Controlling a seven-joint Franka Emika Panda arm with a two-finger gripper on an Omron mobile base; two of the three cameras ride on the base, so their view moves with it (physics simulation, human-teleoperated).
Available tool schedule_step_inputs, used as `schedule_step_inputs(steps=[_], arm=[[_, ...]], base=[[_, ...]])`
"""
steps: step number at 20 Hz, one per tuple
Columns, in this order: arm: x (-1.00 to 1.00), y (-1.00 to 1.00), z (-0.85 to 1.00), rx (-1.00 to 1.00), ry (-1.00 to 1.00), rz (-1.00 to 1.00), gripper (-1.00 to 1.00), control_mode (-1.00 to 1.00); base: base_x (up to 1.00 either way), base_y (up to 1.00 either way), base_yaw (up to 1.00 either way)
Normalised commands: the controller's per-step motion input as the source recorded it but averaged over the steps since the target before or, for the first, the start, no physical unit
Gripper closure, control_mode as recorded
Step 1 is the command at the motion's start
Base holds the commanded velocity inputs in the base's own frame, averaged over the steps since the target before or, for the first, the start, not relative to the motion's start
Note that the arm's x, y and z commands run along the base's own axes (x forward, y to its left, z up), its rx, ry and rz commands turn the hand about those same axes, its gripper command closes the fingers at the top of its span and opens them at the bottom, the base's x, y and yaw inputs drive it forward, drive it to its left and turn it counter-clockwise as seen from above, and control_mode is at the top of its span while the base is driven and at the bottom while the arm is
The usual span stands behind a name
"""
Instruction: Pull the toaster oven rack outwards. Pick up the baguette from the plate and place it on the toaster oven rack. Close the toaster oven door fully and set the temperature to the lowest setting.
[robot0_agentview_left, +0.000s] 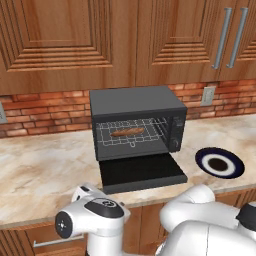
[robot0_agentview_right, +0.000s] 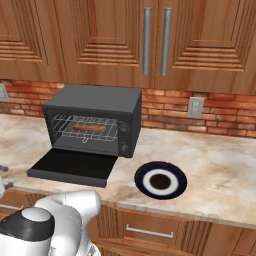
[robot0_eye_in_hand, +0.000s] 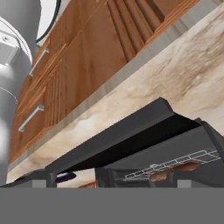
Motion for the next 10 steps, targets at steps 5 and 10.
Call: schedule_step_inputs(steps=[5, 10], arm=[[0.14, 0.12, -0.09, -0.05, 0.03, -0.02, -1.0, -1.0], [0.11, 0.03, -0.08, -0.02, 0.03, -0.02, -1.0, -1.0]], base=[[0.0, 0.0, 0.0], [0.0, 0.0, 0.0]])
